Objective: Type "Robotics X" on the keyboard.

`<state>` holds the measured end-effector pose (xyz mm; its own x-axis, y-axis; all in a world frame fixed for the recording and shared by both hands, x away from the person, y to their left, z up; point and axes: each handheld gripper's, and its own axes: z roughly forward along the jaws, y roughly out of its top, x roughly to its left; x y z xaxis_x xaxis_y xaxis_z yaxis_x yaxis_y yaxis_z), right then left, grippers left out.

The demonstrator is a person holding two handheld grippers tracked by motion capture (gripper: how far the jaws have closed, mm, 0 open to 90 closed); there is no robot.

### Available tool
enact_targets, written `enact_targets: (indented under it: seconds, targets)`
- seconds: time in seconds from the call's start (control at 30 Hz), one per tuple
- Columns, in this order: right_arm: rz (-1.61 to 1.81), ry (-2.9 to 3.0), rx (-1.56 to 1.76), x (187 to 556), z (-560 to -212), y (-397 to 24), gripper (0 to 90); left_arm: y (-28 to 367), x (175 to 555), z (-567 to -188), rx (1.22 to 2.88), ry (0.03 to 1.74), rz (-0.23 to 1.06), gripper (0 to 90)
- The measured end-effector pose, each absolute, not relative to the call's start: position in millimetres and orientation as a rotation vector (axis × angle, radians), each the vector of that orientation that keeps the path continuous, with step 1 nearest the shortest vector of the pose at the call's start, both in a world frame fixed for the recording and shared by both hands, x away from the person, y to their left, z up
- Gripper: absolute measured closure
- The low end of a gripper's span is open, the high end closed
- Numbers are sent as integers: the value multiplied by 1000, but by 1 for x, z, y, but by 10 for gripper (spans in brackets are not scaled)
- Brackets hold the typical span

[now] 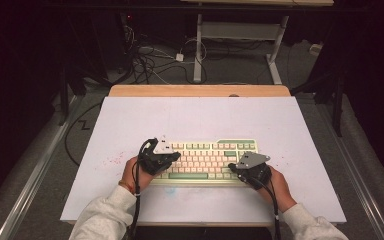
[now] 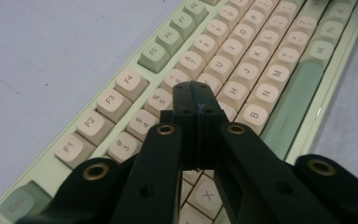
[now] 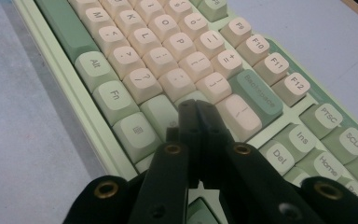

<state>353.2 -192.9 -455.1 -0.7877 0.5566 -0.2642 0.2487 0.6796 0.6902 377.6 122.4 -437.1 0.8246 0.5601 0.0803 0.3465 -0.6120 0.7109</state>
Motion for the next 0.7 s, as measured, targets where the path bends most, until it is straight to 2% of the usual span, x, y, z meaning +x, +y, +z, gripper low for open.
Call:
enact_targets:
  seconds: [0.33,0.7]
  targets:
    - [904,2428,632,351,-455,-192,900,115,387,-444,2363,656,394,879]
    - [897,2420,620,350,-456,-192,900,112,392,-447,2362,672,402,879]
